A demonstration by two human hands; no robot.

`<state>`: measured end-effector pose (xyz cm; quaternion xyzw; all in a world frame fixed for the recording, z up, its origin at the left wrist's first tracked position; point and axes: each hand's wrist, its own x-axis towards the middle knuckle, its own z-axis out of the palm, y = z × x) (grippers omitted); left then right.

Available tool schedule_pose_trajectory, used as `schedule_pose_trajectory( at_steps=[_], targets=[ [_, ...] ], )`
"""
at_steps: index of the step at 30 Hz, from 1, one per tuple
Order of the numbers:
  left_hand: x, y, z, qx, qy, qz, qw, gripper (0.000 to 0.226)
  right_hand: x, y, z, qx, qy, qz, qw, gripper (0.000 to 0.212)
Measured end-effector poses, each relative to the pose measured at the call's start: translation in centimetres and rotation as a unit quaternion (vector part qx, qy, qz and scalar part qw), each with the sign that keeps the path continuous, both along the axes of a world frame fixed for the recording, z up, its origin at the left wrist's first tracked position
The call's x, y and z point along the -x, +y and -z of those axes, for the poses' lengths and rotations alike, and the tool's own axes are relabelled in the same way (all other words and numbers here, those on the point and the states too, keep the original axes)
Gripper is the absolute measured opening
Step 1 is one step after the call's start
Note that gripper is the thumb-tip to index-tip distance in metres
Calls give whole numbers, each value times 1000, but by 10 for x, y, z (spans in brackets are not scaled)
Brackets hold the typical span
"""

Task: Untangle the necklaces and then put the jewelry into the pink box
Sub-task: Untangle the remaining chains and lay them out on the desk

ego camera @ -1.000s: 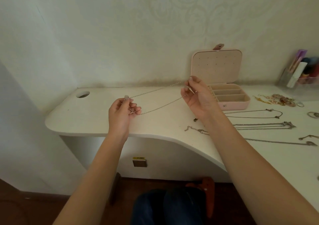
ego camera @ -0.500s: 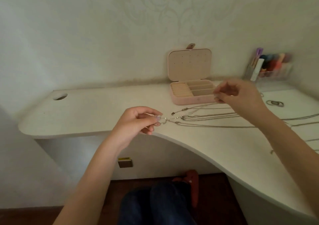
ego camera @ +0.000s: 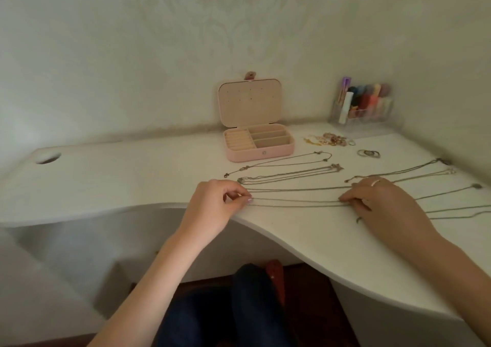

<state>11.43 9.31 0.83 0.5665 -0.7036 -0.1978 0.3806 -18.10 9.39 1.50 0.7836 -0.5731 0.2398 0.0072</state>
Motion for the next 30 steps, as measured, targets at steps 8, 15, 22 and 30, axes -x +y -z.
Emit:
schedule_pose_trajectory(
  at_steps=[8,15,22,30],
  targets=[
    [2,-5,7,50,-28,-29,998,19,6,-2,8,71,52,2,996,38],
    [15,11,19,117,-44,95,988,27,-11,22,6,37,15,-26,999,30],
    [10,5,28,84,-12,114,990,22,-15,26,-6,-64,47,17,997,35],
    [12,4,26,75,76,101,989,17,-13,24,-2,-63,12,50,997,34]
  ],
)
